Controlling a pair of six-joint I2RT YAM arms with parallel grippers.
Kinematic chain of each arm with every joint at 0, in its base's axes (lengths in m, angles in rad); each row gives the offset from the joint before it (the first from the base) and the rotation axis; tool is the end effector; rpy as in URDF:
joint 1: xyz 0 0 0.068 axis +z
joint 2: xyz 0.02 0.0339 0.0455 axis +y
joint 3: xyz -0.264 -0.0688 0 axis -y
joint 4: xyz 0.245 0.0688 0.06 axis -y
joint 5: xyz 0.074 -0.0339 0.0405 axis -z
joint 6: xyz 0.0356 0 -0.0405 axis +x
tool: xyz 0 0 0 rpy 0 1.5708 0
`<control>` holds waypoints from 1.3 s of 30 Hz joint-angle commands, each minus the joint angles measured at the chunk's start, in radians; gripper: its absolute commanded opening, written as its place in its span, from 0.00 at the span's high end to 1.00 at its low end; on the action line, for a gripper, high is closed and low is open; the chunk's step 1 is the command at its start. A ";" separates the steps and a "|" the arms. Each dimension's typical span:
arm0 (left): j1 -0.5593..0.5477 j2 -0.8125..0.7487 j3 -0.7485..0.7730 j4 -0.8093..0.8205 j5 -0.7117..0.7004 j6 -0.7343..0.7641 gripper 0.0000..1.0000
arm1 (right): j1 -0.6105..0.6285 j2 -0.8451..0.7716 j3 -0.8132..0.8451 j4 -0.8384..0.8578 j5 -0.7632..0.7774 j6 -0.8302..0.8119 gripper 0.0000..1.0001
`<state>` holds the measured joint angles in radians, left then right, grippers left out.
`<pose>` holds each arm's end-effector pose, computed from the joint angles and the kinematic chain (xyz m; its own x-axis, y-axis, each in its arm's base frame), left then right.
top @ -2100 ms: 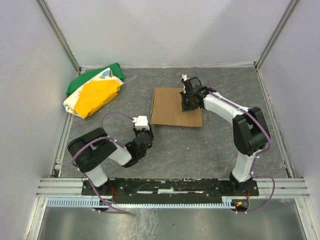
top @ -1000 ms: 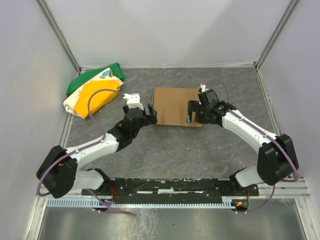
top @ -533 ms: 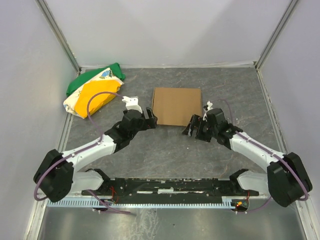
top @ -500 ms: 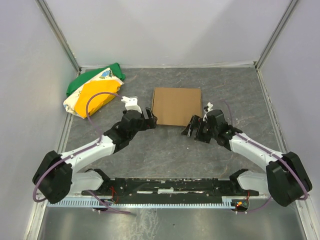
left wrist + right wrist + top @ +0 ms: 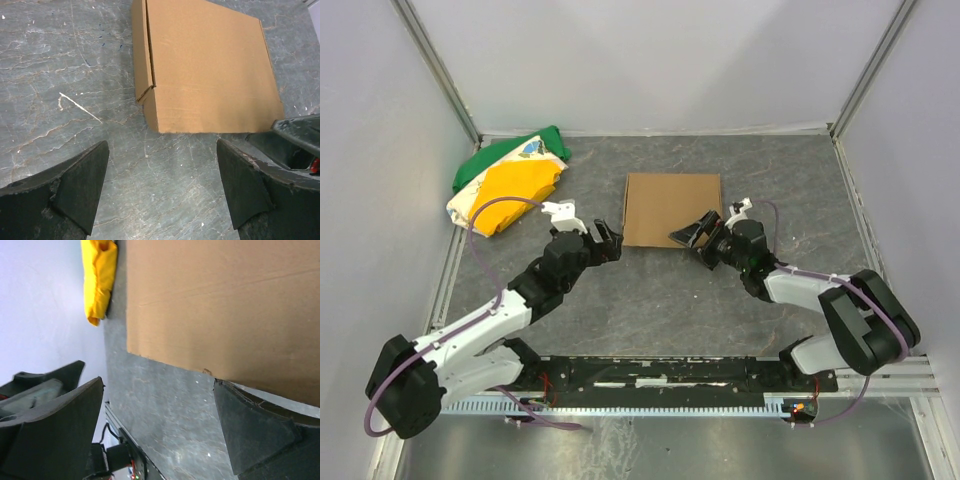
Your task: Fold the paper box
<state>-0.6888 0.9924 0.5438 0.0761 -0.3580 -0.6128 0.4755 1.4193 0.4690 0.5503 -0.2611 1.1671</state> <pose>0.1797 -0.1318 0.2433 -0.4273 -0.3460 -0.8353 0.1193 0.8942 -0.4314 0.2370 0.1323 0.1678 -0.7371 0.6198 -0.2694 0.0616 0.4586 0.8865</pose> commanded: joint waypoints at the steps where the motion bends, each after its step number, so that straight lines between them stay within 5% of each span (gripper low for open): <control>1: 0.001 -0.028 -0.014 0.009 -0.029 -0.035 0.06 | 0.000 -0.051 0.024 0.173 0.052 0.049 0.01; 9: 0.000 -0.001 -0.046 0.061 -0.011 -0.058 0.06 | 0.003 -0.151 -0.056 0.158 0.090 0.061 0.01; 17: 0.002 0.130 0.038 0.217 -0.119 -0.050 0.06 | 0.033 0.031 -0.192 0.492 0.144 0.182 0.01; 24: 0.004 0.325 0.285 0.105 -0.112 0.005 0.05 | 0.046 0.216 -0.202 0.728 0.228 0.190 0.01; 30: 0.005 0.276 0.211 0.151 -0.117 0.006 0.05 | 0.046 0.367 -0.163 0.890 0.286 0.232 0.00; 34: 0.006 0.243 0.186 0.138 -0.117 0.016 0.05 | 0.048 0.321 -0.146 0.890 0.277 0.220 0.10; 39: 0.005 0.231 0.159 0.136 -0.114 0.010 0.06 | 0.048 0.192 -0.176 0.852 0.281 0.200 0.36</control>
<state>-0.6868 1.2591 0.7181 0.1829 -0.4458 -0.6388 0.5175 1.7176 0.2951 1.3094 0.0032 1.3819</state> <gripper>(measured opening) 0.945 0.718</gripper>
